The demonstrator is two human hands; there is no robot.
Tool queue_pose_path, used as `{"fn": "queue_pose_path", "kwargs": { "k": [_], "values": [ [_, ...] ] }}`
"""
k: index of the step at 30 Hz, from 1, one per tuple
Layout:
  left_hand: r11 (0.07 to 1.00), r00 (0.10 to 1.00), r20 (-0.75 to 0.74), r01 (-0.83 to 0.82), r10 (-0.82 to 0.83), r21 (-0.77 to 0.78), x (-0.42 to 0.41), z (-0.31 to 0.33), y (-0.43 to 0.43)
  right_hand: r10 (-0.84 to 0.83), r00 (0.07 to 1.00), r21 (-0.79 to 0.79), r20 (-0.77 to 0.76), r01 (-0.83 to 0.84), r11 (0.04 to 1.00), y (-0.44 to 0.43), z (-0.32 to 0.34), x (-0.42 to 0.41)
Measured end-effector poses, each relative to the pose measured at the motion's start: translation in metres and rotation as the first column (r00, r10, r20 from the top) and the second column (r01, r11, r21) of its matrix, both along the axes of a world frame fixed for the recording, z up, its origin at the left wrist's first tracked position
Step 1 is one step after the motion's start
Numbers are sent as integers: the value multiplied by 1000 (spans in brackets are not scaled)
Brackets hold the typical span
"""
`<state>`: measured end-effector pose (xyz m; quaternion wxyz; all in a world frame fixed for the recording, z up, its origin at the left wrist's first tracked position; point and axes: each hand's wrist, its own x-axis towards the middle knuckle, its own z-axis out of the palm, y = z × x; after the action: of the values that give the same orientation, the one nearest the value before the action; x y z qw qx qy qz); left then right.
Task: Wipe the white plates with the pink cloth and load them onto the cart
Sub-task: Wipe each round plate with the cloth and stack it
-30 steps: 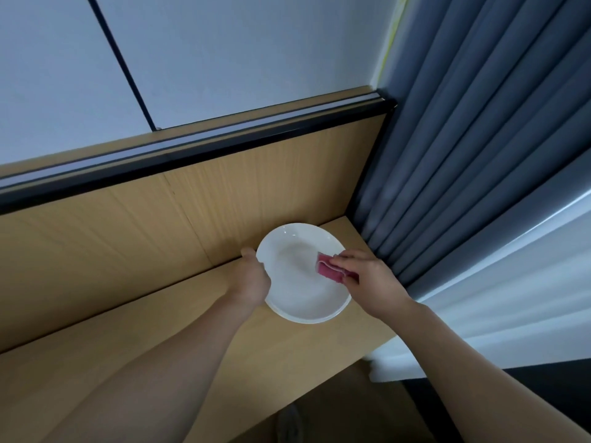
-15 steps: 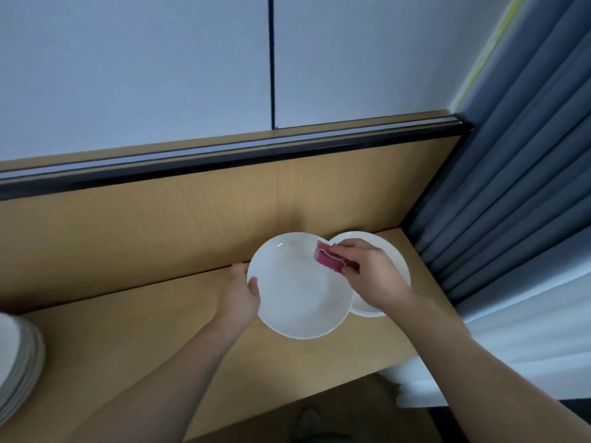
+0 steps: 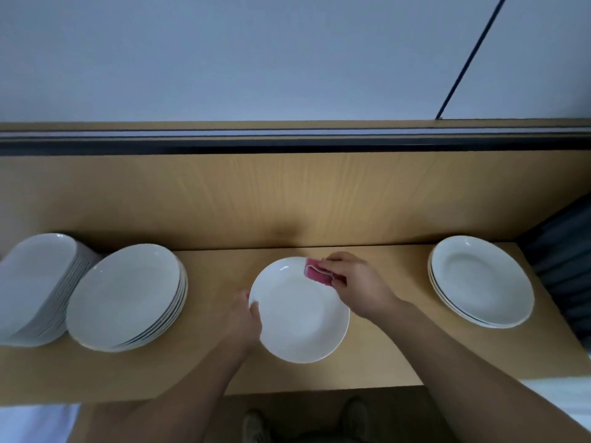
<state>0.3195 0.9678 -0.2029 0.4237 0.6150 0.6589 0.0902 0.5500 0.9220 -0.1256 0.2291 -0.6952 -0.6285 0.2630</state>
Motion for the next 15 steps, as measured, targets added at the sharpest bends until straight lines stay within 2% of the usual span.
{"fn": "queue_pose_path", "kwargs": {
  "k": [5,12,15],
  "values": [
    [1000,997,-71,16,-17,-26,-18,-16,4,33,999,-44,29,-32,999,9,-9,-18],
    [999,998,-60,35,-37,-33,-17,-18,2,52,997,-76,60,-47,996,16,-18,-20],
    [988,986,-71,148,-150,-33,-24,-14,4,110,992,-126,69,-100,987,27,-26,-24]
  ]
}}
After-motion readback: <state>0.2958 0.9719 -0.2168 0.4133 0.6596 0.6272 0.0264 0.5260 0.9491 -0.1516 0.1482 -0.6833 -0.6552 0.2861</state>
